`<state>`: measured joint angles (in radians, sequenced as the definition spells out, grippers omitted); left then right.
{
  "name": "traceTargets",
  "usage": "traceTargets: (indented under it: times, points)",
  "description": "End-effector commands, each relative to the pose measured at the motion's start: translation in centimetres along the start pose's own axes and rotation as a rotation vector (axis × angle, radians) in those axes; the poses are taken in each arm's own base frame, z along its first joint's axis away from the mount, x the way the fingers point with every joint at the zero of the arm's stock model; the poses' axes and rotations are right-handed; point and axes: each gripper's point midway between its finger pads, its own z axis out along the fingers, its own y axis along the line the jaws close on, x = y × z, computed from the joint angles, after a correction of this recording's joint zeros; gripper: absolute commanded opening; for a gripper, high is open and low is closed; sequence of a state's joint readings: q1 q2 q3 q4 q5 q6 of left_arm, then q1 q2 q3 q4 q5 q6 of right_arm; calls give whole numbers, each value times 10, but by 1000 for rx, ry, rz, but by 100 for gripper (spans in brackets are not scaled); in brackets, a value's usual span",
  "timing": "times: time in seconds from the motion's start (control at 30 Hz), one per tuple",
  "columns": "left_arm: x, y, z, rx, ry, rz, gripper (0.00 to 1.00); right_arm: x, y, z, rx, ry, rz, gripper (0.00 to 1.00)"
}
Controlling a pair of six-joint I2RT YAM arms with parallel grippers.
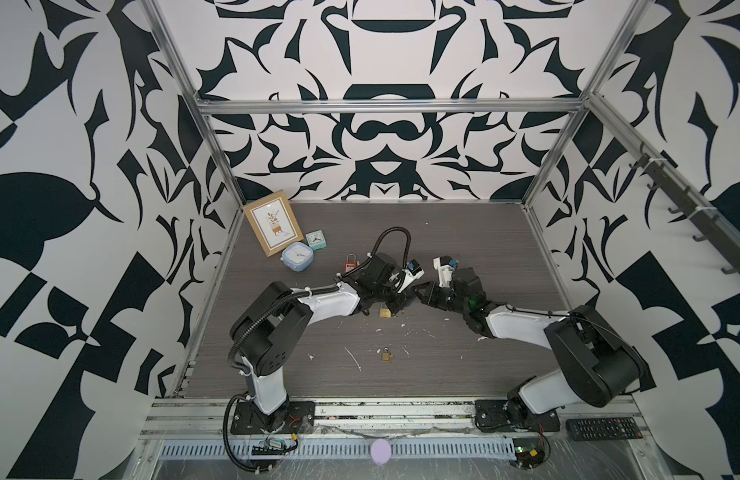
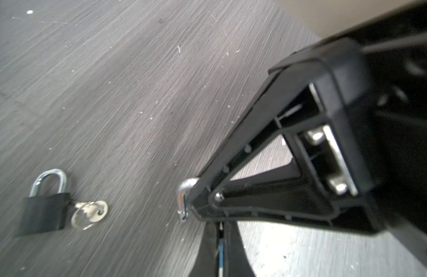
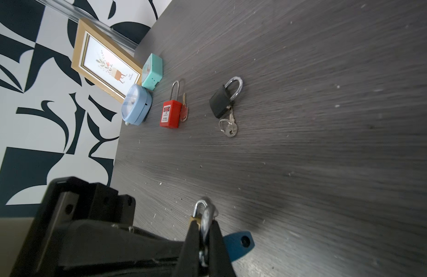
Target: Lock with the key
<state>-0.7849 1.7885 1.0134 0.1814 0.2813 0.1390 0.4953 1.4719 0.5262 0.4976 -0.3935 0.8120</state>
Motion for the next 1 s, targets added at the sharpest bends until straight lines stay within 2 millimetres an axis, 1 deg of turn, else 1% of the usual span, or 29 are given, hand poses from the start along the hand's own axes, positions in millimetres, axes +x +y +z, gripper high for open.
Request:
traceTargets:
  times: [0.0, 0.07, 0.1, 0.2, 0.27, 0.37, 0.43, 0.47, 0.5, 0.57, 0.6, 0.67, 0.83, 0.9, 0.97]
  points:
    - [-223, -3, -140, -206, -971, 380, 0, 125, 20, -32, -111, 541, 87, 0]
    - [-200, -10, -139, -203, -930, 411, 0, 103, 22, -38, -106, 478, 81, 0]
    - [-192, -12, -140, -204, -916, 414, 4, 94, 23, -41, -103, 455, 72, 0]
    - [-168, -20, -148, -219, -877, 446, 32, 71, 28, -50, -89, 412, 49, 0]
    - [-157, -22, -156, -242, -844, 458, 55, 59, 32, -53, -88, 399, 40, 0]
    - [-143, -29, -164, -242, -771, 498, 75, 48, 36, -53, -84, 387, 33, 0]
    - [-132, -37, -166, -219, -703, 529, 83, 44, 38, -50, -82, 383, 35, 0]
    - [-129, -40, -171, -216, -679, 534, 89, 42, 38, -49, -80, 381, 36, 0]
    - [-126, -40, -176, -223, -661, 528, 91, 41, 39, -47, -82, 379, 36, 0]
    - [-121, -34, -185, -263, -634, 482, 98, 40, 40, -43, -97, 387, 43, 0]
    - [-117, -31, -187, -280, -617, 459, 100, 39, 41, -40, -105, 390, 44, 0]
    - [-113, -25, -192, -318, -587, 421, 99, 36, 42, -35, -120, 396, 45, 0]
    - [-104, -13, -193, -364, -526, 351, 99, 28, 44, -21, -139, 391, 20, 0]
    - [-102, -11, -190, -369, -513, 340, 99, 27, 42, -17, -137, 397, 5, 0]
    - [-101, -10, -188, -369, -507, 337, 99, 31, 35, -15, -123, 405, -6, 0]
